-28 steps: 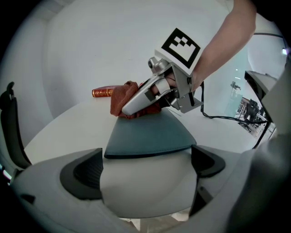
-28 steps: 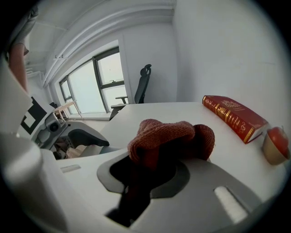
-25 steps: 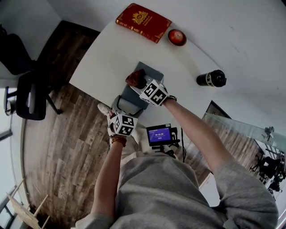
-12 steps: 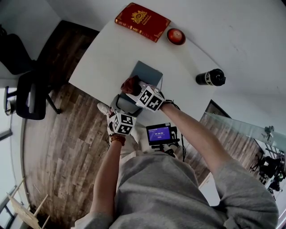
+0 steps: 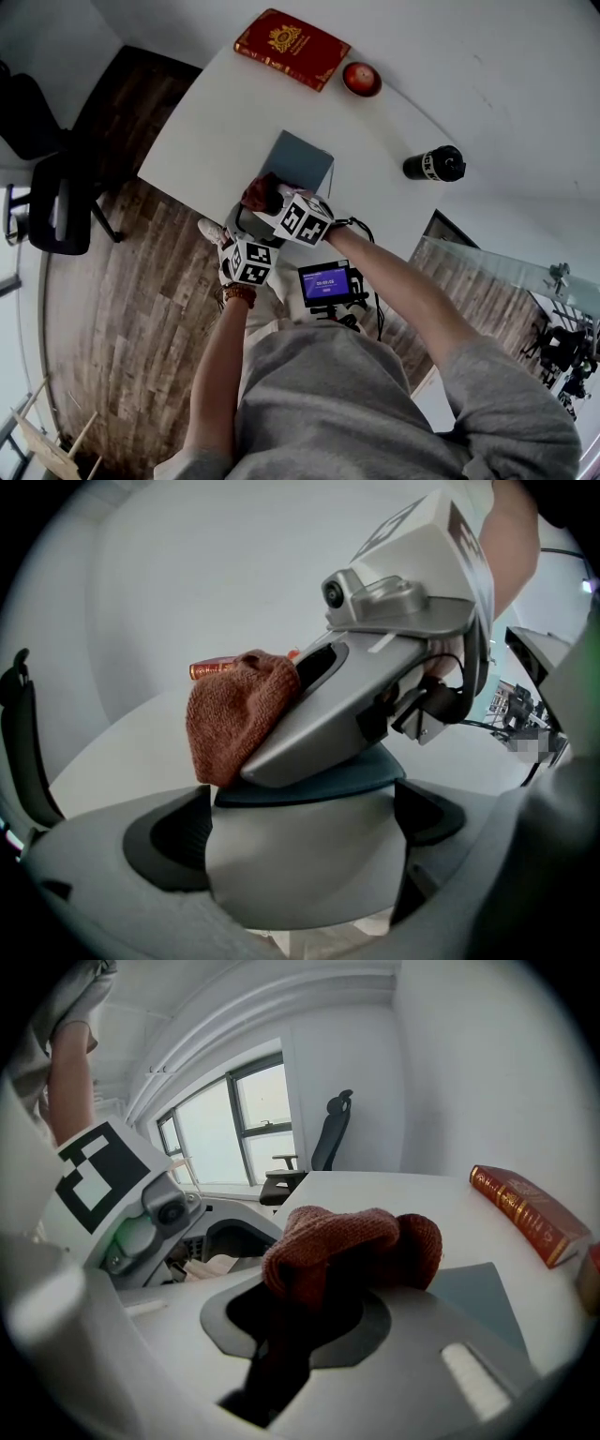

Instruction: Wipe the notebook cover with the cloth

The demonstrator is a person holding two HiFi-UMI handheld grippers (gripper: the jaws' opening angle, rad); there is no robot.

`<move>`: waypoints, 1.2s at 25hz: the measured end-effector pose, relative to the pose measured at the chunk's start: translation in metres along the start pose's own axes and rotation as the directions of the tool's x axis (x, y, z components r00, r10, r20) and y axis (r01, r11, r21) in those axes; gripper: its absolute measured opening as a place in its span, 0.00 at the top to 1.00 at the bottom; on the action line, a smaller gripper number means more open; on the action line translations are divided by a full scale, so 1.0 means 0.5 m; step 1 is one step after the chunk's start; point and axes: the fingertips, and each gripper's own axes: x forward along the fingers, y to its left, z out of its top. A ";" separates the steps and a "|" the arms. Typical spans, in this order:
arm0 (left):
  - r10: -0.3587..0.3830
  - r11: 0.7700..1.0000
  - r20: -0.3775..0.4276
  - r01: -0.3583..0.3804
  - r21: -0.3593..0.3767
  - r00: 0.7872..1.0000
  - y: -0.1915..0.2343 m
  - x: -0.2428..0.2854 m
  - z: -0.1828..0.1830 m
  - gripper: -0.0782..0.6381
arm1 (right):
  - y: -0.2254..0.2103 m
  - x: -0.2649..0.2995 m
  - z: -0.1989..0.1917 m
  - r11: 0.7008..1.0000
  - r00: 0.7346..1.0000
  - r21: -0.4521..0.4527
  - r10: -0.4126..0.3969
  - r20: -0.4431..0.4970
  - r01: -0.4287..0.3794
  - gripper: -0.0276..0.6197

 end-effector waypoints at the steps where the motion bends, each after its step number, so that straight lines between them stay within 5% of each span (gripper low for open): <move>1: 0.001 1.000 0.000 -0.001 0.000 1.000 0.000 0.000 0.001 0.05 | 0.004 0.000 0.000 1.000 1.000 -0.001 0.010 -0.001 -0.010 0.82; 17: -0.001 1.000 0.002 0.001 -0.004 1.000 -0.010 0.000 0.003 0.05 | 0.054 0.000 -0.004 0.996 0.997 0.015 0.083 -0.013 -0.082 0.82; 23: -0.003 1.000 0.004 0.003 0.003 1.000 -0.006 -0.002 0.004 0.05 | 0.039 -0.018 0.012 0.962 0.976 0.162 0.212 0.053 -0.218 0.82; 26: 0.002 1.000 0.002 -0.002 -0.002 1.000 -0.007 -0.003 0.003 0.05 | -0.024 -0.065 0.051 0.971 0.978 0.184 0.122 0.171 -0.154 0.82; 30: 0.000 1.000 0.004 0.000 0.001 1.000 -0.008 0.000 0.005 0.05 | -0.166 -0.150 0.090 0.982 0.959 0.185 -0.096 0.268 0.047 0.82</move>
